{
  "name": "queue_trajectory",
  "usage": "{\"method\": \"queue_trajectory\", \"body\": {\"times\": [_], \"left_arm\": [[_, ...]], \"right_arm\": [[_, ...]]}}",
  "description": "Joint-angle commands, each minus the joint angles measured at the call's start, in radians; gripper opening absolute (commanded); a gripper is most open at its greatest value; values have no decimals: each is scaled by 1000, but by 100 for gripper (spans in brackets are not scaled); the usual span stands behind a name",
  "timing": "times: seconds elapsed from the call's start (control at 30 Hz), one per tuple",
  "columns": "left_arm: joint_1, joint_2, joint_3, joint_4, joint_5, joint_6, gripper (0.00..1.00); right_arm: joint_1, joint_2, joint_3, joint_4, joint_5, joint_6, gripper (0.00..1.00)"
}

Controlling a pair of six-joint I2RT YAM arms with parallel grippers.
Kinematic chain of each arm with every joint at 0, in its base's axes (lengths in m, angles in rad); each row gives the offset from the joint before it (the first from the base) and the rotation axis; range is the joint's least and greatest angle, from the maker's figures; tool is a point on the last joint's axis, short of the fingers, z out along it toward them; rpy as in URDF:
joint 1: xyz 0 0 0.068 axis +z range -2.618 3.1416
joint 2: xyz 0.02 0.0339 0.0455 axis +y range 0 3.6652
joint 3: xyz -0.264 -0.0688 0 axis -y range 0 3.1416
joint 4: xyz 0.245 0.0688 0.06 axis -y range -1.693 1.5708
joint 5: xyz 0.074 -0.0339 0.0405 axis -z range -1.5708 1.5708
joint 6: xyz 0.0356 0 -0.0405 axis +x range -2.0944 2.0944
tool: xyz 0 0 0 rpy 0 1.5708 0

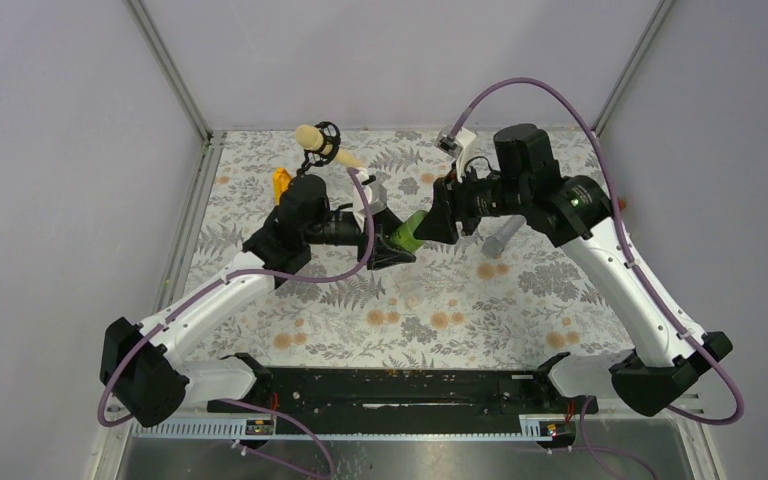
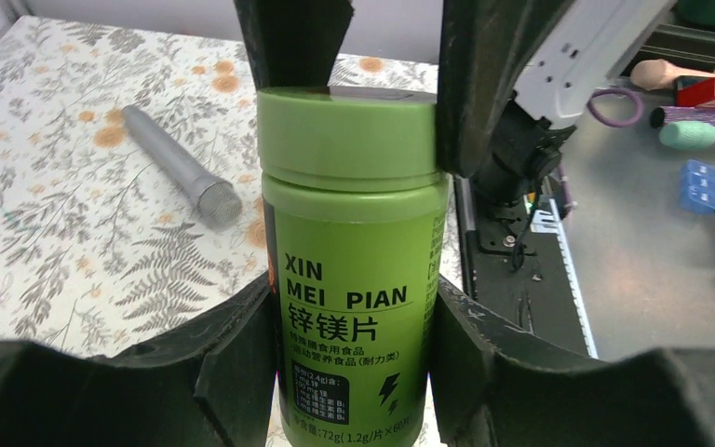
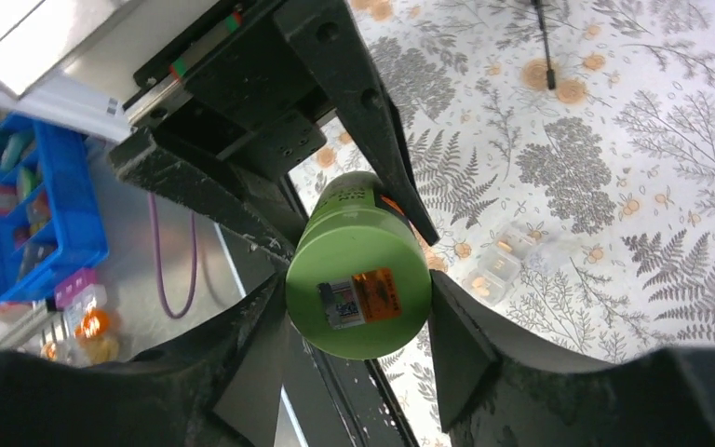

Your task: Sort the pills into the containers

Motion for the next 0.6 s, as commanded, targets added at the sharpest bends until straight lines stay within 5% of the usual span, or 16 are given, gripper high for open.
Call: {"method": "queue_trajectory", "body": {"times": [0.0, 0.13, 0.27, 0.33, 0.43, 0.5, 0.57], "left_arm": [[-9, -14, 39, 63, -48, 25, 0], [-10, -12, 60, -44, -209, 128, 0], [-10, -28, 15, 37, -267, 107, 0], [-10, -28, 5, 62, -272, 89, 0], [-9, -21, -1, 80, -262, 73, 0], [-10, -19, 3, 72, -251, 78, 0], [-10, -22, 13, 30, -239, 107, 0]], "right_arm": [[33, -41, -91, 265, 340, 238, 36], [121, -91, -182, 367, 695, 516, 30], [147, -84, -176, 322, 839, 710, 24], [151, -70, -133, 300, 818, 700, 43], [148, -66, -70, 278, 749, 599, 88], [143, -77, -42, 262, 704, 511, 99], [126, -90, -31, 256, 615, 413, 99]]}}
